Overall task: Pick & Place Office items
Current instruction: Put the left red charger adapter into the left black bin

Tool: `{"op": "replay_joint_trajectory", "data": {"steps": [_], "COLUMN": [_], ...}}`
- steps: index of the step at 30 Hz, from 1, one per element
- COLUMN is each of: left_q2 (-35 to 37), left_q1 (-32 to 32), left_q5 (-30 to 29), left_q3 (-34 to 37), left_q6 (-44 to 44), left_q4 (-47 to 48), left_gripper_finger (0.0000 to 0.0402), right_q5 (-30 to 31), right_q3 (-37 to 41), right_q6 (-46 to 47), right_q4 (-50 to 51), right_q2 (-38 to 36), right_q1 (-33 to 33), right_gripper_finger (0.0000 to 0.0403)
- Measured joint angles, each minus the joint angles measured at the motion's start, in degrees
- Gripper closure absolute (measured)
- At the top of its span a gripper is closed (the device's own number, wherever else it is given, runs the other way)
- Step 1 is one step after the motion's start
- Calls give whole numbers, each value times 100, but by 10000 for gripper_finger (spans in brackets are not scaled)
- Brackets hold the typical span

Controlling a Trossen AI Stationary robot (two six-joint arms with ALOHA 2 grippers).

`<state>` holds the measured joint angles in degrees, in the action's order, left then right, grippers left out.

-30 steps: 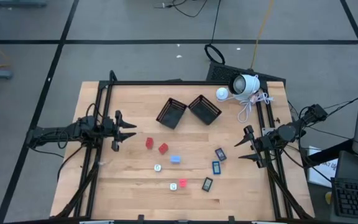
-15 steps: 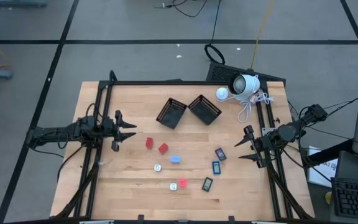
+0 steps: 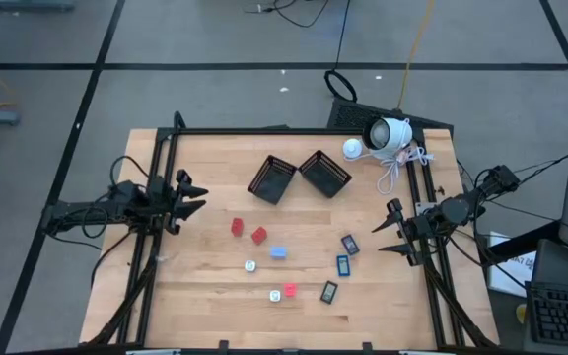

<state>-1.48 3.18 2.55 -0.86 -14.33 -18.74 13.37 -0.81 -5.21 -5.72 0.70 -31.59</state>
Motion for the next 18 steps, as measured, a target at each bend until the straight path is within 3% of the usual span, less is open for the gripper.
{"op": "replay_joint_trajectory", "data": {"steps": [13, 18], "left_q2": [0, -4], "left_q1": [0, 0], "left_q5": [-88, -712], "left_q3": [0, -3], "left_q6": [-243, -842], "left_q4": [-413, -389], "left_gripper_finger": [249, 241], "right_q5": [2, 2], "right_q3": [1, 0], "right_q6": [0, 0], "right_q4": [0, -2], "right_q2": [1, 1], "right_q1": [0, -1], "right_gripper_finger": [179, 179]}}
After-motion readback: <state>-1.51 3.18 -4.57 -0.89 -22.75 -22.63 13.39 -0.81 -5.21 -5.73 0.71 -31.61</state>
